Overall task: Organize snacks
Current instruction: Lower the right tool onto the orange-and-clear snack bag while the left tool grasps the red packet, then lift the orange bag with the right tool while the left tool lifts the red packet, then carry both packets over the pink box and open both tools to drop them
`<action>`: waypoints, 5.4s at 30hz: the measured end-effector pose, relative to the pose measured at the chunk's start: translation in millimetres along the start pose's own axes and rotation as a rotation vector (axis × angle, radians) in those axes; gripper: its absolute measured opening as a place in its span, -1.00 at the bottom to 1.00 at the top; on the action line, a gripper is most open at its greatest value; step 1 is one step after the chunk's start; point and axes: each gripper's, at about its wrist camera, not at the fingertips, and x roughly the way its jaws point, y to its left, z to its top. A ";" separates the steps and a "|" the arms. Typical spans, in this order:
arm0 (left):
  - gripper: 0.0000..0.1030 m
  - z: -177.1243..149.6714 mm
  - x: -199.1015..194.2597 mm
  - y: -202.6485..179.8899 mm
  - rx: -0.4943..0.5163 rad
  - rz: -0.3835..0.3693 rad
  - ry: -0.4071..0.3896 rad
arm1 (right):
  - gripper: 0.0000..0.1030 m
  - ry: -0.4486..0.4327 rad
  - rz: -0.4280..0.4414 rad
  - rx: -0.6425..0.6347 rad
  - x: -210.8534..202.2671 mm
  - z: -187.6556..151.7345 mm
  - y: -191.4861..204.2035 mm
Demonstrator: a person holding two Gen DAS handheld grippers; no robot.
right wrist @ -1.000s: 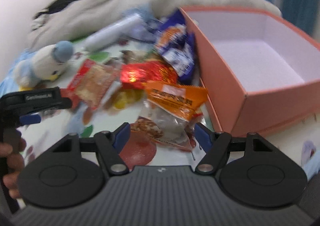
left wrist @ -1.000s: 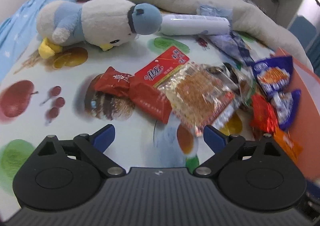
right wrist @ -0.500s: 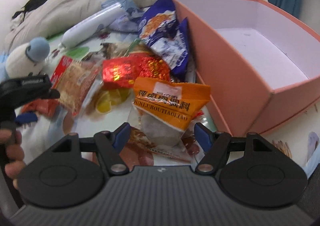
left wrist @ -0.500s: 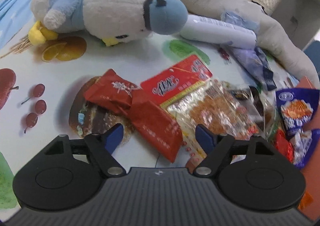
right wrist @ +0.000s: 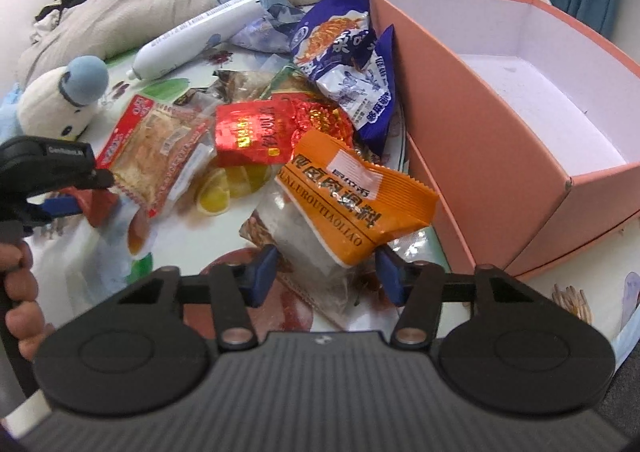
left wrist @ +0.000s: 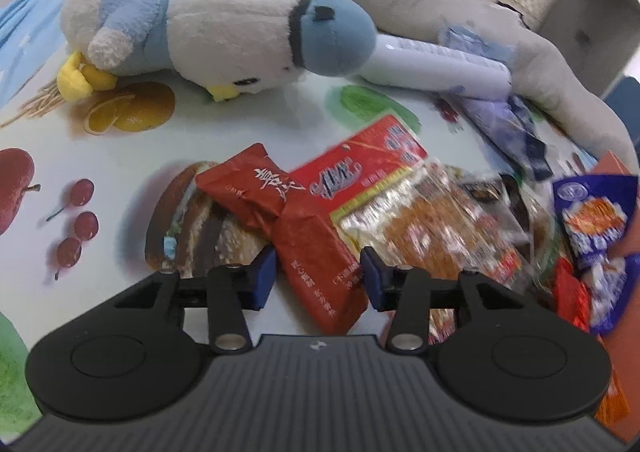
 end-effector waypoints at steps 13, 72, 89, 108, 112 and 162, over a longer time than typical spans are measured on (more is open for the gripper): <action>-0.04 -67.6 -71.5 -15.6 0.140 -0.089 0.068 | -0.25 0.001 0.092 -0.022 -37.3 -30.2 -14.0; 0.13 -153.3 -119.6 -30.3 0.113 -0.081 0.142 | 0.62 0.043 0.155 0.309 -39.4 -46.1 -84.5; -0.17 -152.8 -137.4 -61.8 0.145 -0.093 0.112 | -0.08 0.022 0.212 0.013 -51.6 -45.4 -90.4; -0.17 -131.3 -236.0 -88.5 0.175 -0.178 0.003 | -0.23 -0.071 0.299 -0.065 -125.7 -26.9 -94.4; -0.17 -140.1 -262.4 -97.0 0.193 -0.207 0.001 | -0.24 -0.089 0.322 -0.056 -152.1 -23.8 -102.4; -0.16 -53.9 -73.9 -397.8 0.443 -0.372 0.199 | -0.24 -0.131 0.130 0.117 -57.7 121.7 -294.4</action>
